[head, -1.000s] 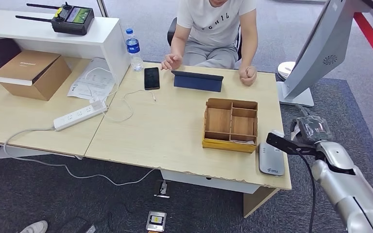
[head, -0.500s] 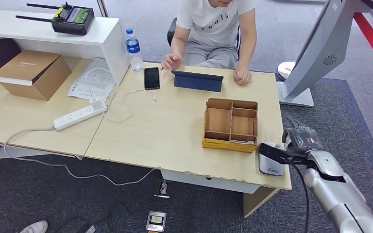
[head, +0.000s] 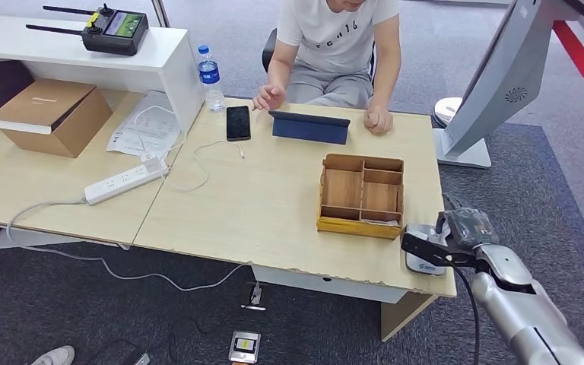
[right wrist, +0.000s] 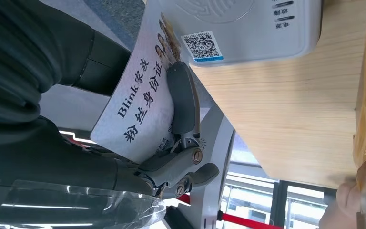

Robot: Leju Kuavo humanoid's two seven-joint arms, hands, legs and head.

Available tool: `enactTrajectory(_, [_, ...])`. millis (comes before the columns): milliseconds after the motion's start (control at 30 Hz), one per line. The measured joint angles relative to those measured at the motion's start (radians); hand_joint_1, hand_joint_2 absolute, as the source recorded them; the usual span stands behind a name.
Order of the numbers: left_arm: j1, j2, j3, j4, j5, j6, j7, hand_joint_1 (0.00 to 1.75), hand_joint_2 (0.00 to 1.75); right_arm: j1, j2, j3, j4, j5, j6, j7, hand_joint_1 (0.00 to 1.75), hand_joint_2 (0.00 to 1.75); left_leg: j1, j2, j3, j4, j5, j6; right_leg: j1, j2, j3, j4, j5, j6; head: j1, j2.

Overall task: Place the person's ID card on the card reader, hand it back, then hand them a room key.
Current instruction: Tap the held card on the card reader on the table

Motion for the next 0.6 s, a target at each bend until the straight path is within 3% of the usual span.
enactTrajectory(367, [0.0,0.0,0.0,0.0,0.001,0.003,-0.002,0.0,0.0,-0.005,-0.01,0.0,-0.002,-0.017,-0.016,0.014,1.75,1.75,0.0,0.0,0.0,0.0,0.001,0.001,-0.001,0.0,0.001,0.0,0.002,0.001,0.0,0.0])
enactTrajectory(600, [-0.001,0.0,0.0,0.0,-0.004,-0.008,-0.008,0.0,0.0,-0.098,-0.031,0.0,-0.024,0.002,-0.008,0.009,1.75,1.75,0.0,0.001,-0.004,0.0,0.004,0.001,-0.001,0.001,-0.004,0.0,0.005,0.001,0.0,0.0])
